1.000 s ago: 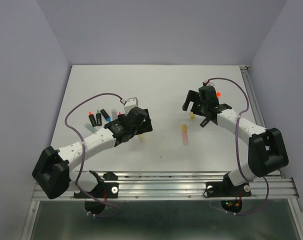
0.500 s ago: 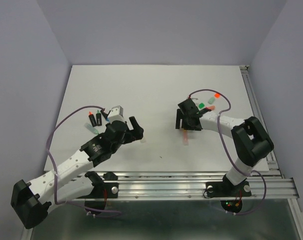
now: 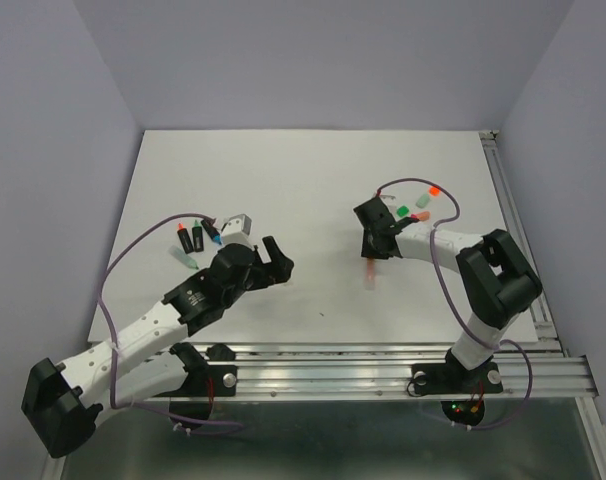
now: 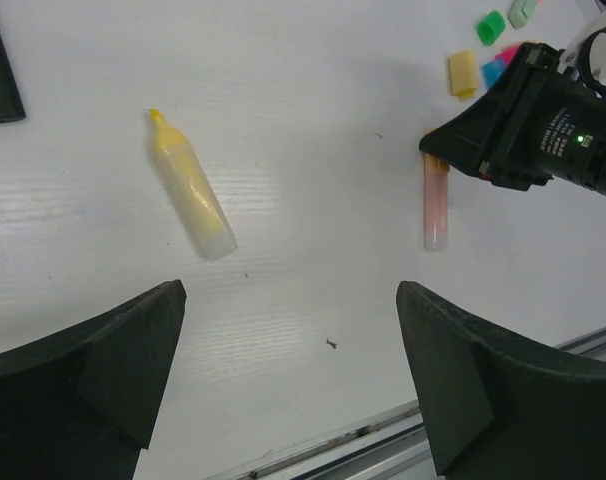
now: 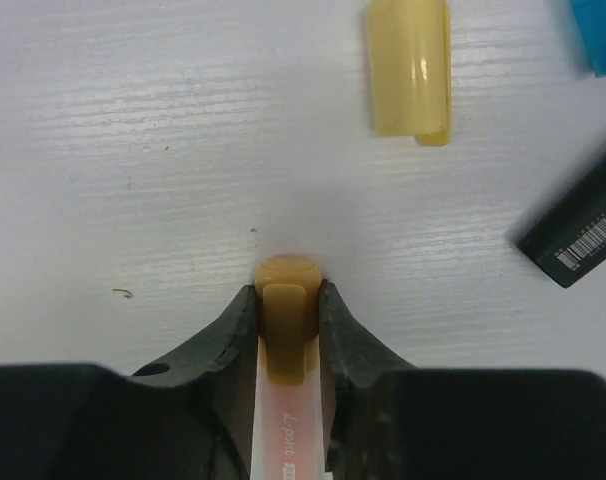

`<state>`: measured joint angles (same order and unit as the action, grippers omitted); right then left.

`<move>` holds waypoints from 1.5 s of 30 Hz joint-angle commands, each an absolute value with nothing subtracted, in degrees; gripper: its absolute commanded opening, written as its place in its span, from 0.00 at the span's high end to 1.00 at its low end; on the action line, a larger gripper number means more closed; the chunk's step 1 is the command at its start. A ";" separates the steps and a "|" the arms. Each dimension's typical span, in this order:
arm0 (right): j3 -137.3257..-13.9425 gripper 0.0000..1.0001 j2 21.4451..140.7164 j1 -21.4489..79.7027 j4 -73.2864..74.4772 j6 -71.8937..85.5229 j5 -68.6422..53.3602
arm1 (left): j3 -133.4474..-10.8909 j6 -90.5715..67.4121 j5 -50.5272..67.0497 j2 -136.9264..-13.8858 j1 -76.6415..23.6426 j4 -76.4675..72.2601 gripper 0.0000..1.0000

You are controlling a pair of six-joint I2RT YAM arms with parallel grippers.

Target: Open the pen caps

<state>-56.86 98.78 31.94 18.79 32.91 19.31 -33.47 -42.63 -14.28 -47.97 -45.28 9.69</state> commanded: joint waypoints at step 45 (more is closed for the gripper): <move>-51.50 0.99 76.20 33.58 -2.29 44.30 3.05 | -53.00 -39.02 2.99 -86.57 -53.35 -16.00 1.00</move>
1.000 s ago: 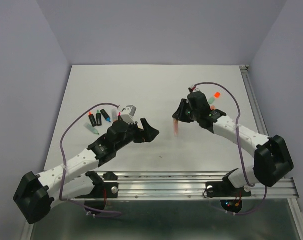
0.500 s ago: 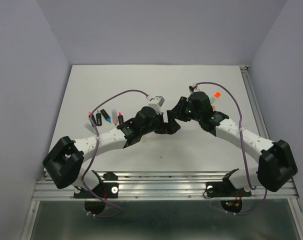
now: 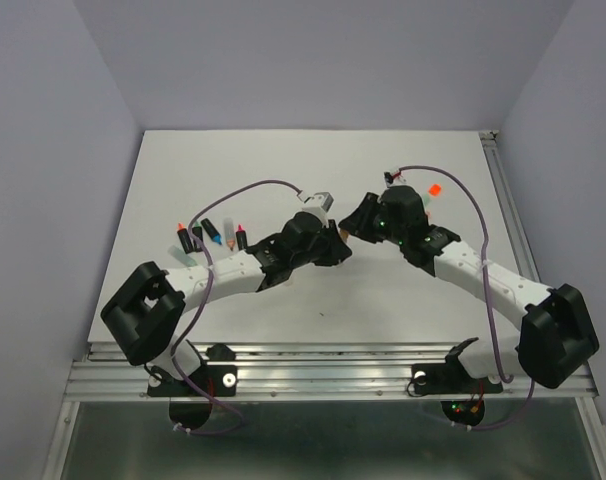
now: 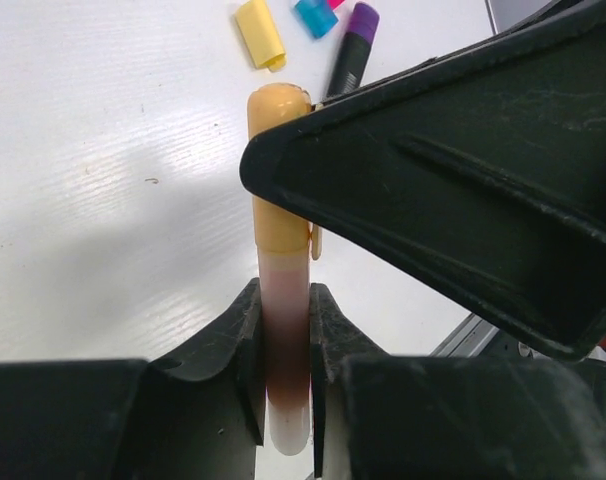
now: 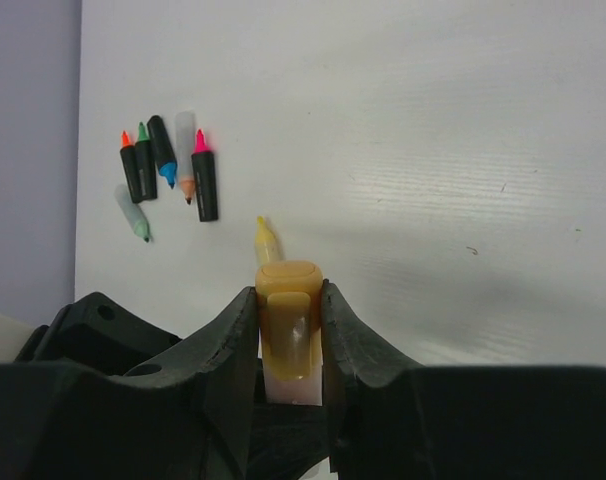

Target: Open the pen caps

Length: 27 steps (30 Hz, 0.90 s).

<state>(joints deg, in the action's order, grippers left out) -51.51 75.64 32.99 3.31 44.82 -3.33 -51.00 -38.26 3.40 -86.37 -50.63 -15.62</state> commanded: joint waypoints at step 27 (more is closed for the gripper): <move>-70.41 0.99 93.52 18.90 6.50 31.82 21.71 | -43.58 -50.88 -14.57 -75.23 -66.72 -1.96 1.00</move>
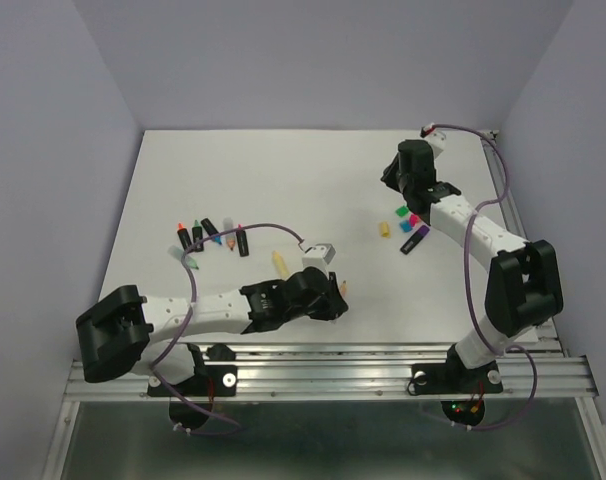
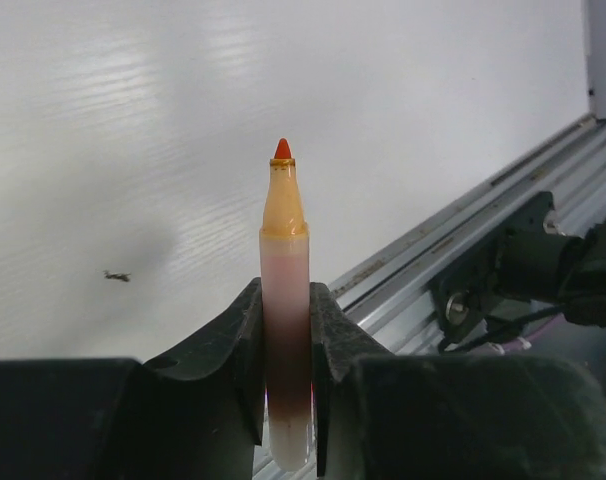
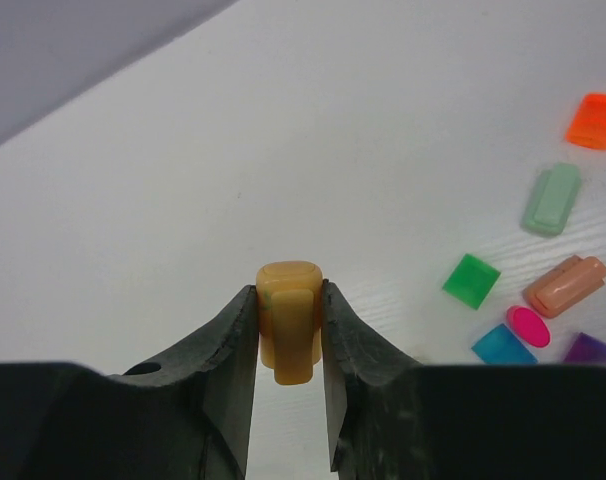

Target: Open the pen caps

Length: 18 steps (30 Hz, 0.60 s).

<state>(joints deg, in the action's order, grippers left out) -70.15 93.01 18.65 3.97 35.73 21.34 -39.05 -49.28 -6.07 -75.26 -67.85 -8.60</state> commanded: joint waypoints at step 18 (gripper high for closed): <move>-58.62 0.86 99.66 18.90 1.23 22.50 21.18 | -56.77 -47.02 -23.38 -91.14 -54.23 11.24 0.65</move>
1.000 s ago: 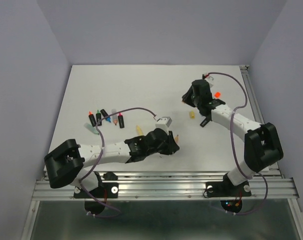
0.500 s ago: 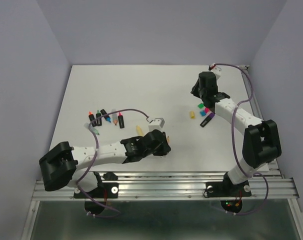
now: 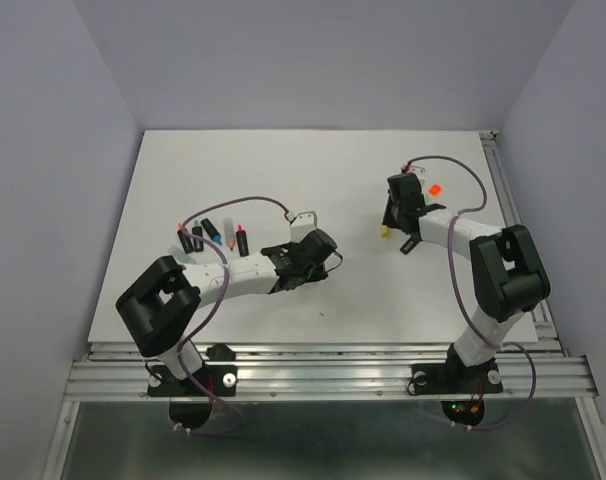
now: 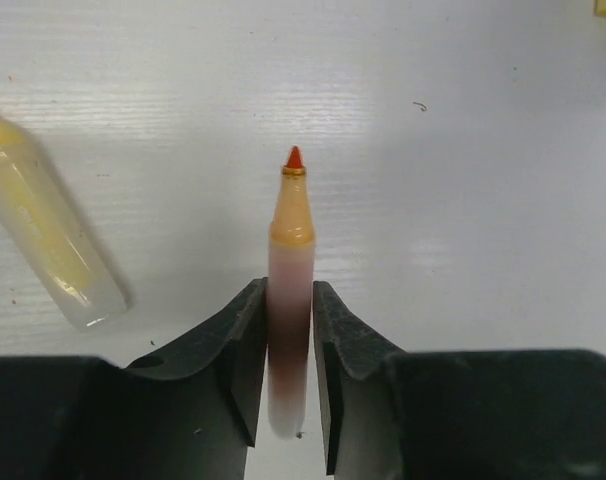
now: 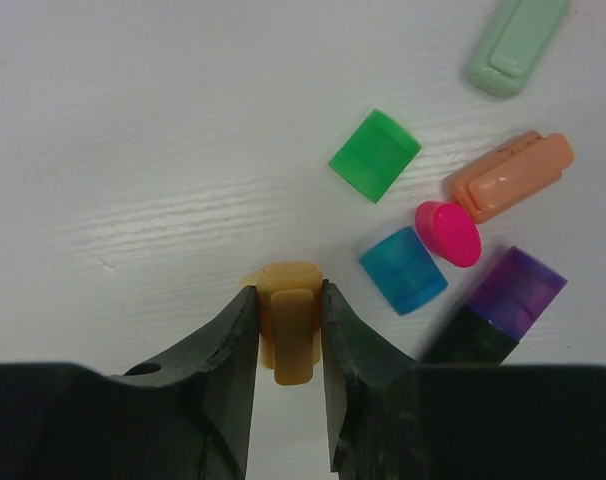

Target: Open the pen caps

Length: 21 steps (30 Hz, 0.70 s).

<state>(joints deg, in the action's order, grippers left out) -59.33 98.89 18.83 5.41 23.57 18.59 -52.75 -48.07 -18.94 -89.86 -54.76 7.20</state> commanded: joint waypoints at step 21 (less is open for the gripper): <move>-56.95 0.00 85.44 18.90 8.51 29.79 26.36 | -49.85 -46.23 -19.51 -71.57 -53.17 9.24 0.01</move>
